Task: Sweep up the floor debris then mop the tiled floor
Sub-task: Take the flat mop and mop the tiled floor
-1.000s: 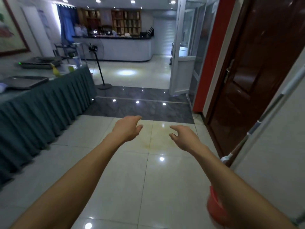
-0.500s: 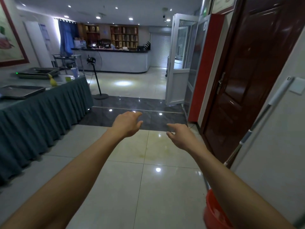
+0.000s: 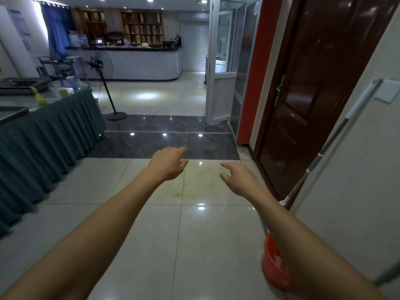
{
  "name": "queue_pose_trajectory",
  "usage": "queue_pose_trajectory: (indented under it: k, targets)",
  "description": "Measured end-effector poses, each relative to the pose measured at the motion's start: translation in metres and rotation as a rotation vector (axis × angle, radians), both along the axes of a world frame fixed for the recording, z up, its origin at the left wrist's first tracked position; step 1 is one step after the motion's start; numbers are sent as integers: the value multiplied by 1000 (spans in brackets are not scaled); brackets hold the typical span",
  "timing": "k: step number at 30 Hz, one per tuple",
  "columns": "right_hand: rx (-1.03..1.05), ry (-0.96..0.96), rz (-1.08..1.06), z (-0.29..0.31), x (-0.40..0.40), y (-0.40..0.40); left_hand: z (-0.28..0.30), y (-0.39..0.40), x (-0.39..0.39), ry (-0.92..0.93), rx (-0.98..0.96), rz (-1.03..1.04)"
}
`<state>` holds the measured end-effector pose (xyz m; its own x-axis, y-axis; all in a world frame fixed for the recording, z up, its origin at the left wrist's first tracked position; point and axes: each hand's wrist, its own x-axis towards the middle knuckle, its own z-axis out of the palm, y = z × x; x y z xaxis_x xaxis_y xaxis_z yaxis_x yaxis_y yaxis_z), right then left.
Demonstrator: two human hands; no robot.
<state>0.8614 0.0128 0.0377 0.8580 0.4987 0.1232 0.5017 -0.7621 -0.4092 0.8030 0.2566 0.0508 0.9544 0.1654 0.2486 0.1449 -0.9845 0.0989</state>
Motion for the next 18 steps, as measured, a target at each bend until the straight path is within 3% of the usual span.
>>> queue_pose_trajectory:
  k: [18]
  targets:
    - [-72,101,-70,-25,204,-86,-35,-83,217,69,2,-82]
